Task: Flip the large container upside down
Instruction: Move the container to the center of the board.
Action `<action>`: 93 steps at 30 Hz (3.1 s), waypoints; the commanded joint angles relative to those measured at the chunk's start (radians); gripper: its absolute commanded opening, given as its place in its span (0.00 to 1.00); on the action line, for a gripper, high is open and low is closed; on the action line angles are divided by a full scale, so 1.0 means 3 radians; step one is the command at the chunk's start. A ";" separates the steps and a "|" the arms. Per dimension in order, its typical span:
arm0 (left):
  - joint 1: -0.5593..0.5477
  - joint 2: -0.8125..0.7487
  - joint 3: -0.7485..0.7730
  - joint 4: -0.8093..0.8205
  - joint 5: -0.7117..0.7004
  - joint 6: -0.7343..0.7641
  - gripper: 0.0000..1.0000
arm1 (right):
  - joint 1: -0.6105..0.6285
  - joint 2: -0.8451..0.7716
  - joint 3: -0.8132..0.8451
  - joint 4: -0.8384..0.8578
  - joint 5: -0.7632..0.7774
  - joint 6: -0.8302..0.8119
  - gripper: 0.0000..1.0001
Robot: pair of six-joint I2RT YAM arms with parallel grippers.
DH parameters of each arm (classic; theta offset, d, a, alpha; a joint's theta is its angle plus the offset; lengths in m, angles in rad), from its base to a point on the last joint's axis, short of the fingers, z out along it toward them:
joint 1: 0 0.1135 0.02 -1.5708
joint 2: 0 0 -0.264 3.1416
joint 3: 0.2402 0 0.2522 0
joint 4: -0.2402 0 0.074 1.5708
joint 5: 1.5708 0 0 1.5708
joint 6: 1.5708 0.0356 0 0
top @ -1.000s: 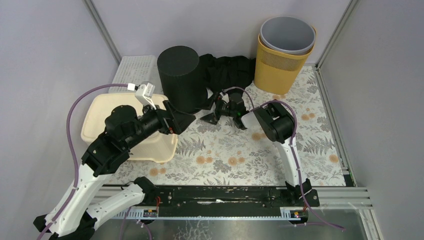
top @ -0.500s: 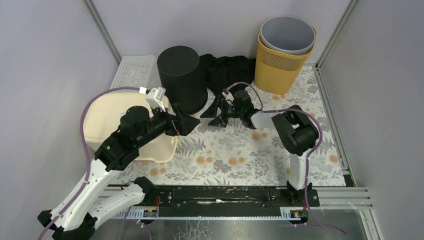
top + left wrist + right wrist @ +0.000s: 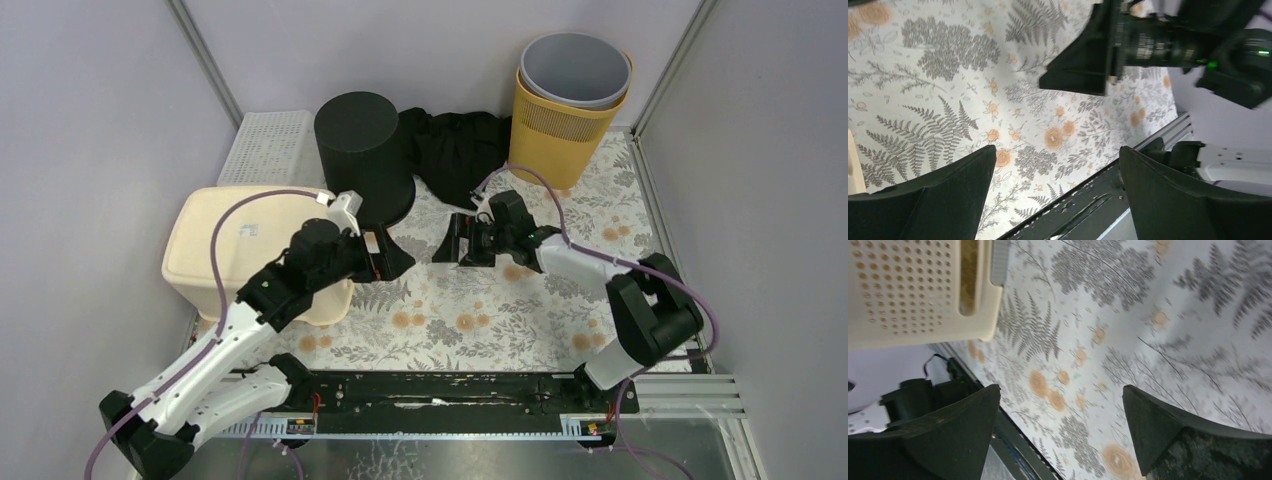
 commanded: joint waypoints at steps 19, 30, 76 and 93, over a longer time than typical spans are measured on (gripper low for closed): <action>-0.0020 0.0477 -0.0732 0.1343 0.0192 -0.0347 1.00 | -0.0006 -0.1318 -0.1041 -0.0396 0.0750 -0.0281 0.99; -0.0020 0.0523 -0.0867 0.1462 0.0215 -0.0300 1.00 | -0.0006 -0.1739 -0.1352 -0.0506 0.0959 -0.0190 0.99; 0.0006 0.0706 -0.0420 0.1193 0.0107 0.0002 1.00 | -0.0006 -0.1742 -0.0356 -0.0543 0.1121 -0.0083 0.99; 0.0006 0.0565 -0.0587 0.1444 0.0117 -0.0127 1.00 | -0.0006 -0.2002 0.0293 -0.1484 0.1727 -0.0226 0.99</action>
